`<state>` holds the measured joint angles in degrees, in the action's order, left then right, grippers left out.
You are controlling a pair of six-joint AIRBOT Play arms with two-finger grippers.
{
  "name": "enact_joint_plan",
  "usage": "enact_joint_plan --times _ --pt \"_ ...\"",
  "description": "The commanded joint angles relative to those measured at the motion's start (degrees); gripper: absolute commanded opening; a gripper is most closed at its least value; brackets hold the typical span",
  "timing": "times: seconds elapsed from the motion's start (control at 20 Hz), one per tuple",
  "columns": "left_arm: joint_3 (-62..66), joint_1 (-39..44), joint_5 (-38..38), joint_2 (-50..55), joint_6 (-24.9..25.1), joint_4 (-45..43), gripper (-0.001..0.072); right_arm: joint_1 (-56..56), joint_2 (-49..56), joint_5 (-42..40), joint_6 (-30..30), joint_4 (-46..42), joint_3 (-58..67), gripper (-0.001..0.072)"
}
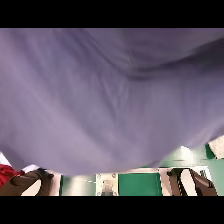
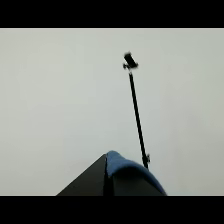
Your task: Fold the shirts.
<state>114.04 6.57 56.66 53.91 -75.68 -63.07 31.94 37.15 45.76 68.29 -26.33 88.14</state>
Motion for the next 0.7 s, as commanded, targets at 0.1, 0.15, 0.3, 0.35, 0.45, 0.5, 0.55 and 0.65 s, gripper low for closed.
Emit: enact_joint_plan --times 0.1,0.15,0.3,0.35,0.45,0.5,0.55,0.65 --pt "-12.4 0.0 4.2 14.0 -2.0 1.1 0.002 -0.7 9.4 2.1 -3.2 -1.8 -19.3 0.002" --pt "-15.1 0.0 4.2 17.5 -1.8 2.3 0.002 -1.7 12.6 1.5 -5.2 -1.8 -22.7 0.002" --pt "-22.3 0.0 2.6 29.2 -1.8 3.5 0.002 -6.4 25.7 -3.5 -9.4 -1.8 -29.7 0.002" --pt "-23.5 0.0 1.4 33.0 -1.8 3.6 0.002 -7.6 31.3 -4.3 -10.4 -1.7 -29.9 0.002" --pt "-24.1 0.0 -1.6 40.7 -1.8 4.2 0.002 -8.7 41.3 -4.4 -10.5 -1.4 -28.5 0.002" --pt "-24.0 0.0 -3.4 43.6 -1.8 5.3 0.002 -8.8 46.3 -4.0 -10.4 -0.6 -27.3 0.002" --pt "-24.0 0.0 -5.8 46.0 -1.8 7.1 0.002 -8.8 50.9 -3.5 -10.4 0.9 -25.5 0.002" --pt "-24.0 0.0 -11.5 48.0 -1.8 10.2 0.002 -8.7 57.7 -1.9 -10.2 4.0 -21.1 0.002"
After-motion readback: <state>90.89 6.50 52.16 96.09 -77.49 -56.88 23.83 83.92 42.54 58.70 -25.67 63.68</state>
